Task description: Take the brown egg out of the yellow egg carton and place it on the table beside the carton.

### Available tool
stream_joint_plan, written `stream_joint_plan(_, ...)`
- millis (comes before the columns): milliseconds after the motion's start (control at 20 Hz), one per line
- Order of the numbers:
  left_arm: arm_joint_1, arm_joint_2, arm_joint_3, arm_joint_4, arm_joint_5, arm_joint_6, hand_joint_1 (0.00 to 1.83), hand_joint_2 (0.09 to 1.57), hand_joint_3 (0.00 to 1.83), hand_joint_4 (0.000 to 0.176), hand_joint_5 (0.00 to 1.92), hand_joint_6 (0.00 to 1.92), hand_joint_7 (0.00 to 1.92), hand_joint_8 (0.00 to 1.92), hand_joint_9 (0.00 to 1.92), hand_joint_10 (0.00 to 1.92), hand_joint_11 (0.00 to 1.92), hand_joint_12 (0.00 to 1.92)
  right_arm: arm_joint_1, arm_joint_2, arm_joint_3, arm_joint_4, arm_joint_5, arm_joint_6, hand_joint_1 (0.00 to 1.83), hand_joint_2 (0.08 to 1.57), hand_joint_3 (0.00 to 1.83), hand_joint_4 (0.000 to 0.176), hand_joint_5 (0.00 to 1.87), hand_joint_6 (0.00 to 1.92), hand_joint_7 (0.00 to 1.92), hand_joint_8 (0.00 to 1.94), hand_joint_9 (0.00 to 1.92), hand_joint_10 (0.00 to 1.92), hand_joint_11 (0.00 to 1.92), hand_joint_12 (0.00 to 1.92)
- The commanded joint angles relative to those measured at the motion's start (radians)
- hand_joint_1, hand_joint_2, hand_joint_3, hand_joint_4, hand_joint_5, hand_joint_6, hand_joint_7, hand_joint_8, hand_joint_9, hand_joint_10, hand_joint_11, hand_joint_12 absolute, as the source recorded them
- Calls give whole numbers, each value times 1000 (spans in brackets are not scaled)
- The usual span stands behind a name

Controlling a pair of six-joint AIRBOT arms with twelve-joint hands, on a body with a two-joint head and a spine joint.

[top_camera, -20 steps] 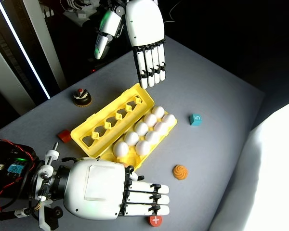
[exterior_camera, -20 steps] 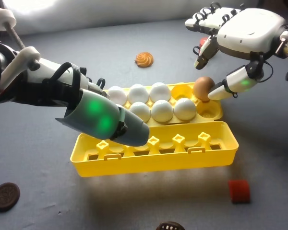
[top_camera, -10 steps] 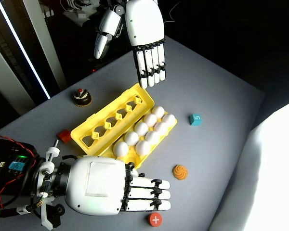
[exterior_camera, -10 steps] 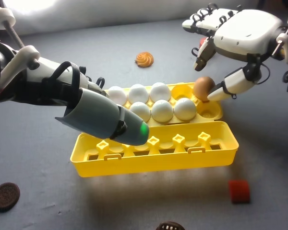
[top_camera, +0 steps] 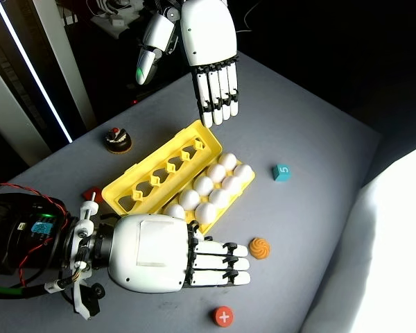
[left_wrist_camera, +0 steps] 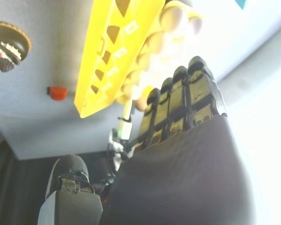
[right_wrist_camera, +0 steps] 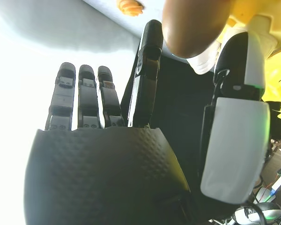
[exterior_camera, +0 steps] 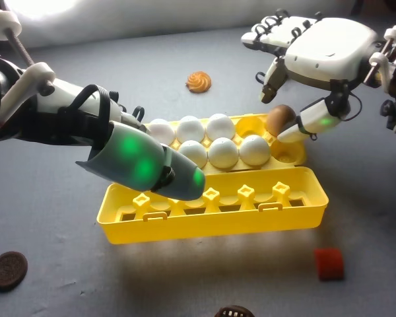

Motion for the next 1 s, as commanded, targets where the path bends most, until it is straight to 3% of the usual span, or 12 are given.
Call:
stream_joint_plan(0,-12,1,0,44,-42,0,0,1012,0,0,0,0,0,0,0,0,0,0,3,7,4,9,118,0,819,850,10,106,961,24,0,0,0,0,0,0)
stream_joint_plan(50,-12,1,0,44,-42,0,0,1019,0,0,0,0,0,0,0,0,0,0,1,8,5,9,118,0,814,861,14,99,957,21,0,0,0,0,0,0)
stream_joint_plan(250,-12,1,0,44,-42,0,0,1014,0,0,7,3,0,0,0,0,0,0,-6,7,7,9,121,0,808,867,13,117,965,20,0,0,0,0,0,0)
stream_joint_plan(300,-12,1,0,44,-42,0,0,1017,0,0,8,3,0,0,0,0,0,0,-7,7,7,9,121,0,854,868,12,96,991,29,0,0,0,0,0,0)
stream_joint_plan(350,-12,1,0,44,-42,0,0,1019,0,0,11,4,0,0,0,0,0,0,-7,6,7,9,121,0,855,892,21,91,991,27,0,0,0,0,0,0)
stream_joint_plan(500,-12,1,0,44,-42,0,0,1017,0,0,8,2,2,1,0,0,0,0,-8,8,7,9,121,0,841,913,20,128,1029,35,0,0,0,0,0,0)
stream_joint_plan(550,-12,1,0,44,-42,0,0,1016,0,0,15,5,14,6,0,0,0,0,-8,8,7,9,121,0,1026,985,15,166,1173,465,0,0,0,0,0,0)
stream_joint_plan(650,-12,1,0,44,-42,0,0,1020,1,0,18,5,12,4,0,0,0,0,-8,8,7,9,121,0,1092,997,0,176,1246,525,50,5,0,0,0,0)
stream_joint_plan(700,-12,1,0,44,-42,0,0,1018,0,0,7,0,2,0,0,0,0,0,-8,8,7,9,121,0,1115,996,0,119,1266,504,82,9,0,0,0,0)
stream_joint_plan(850,-12,1,0,44,-42,0,0,1010,0,0,1,0,0,0,0,0,0,0,-7,8,7,9,122,0,1122,985,0,126,1312,426,119,6,0,0,0,0)
stream_joint_plan(900,-12,1,0,44,-42,0,0,1014,0,0,6,2,0,0,0,0,0,0,-5,8,7,9,123,0,1110,985,0,166,1307,427,97,3,0,0,0,0)
stream_joint_plan(950,-12,1,0,44,-42,0,0,1010,0,0,13,5,0,0,0,0,0,0,-2,8,7,9,123,0,1109,984,0,174,1309,426,108,8,0,0,0,0)
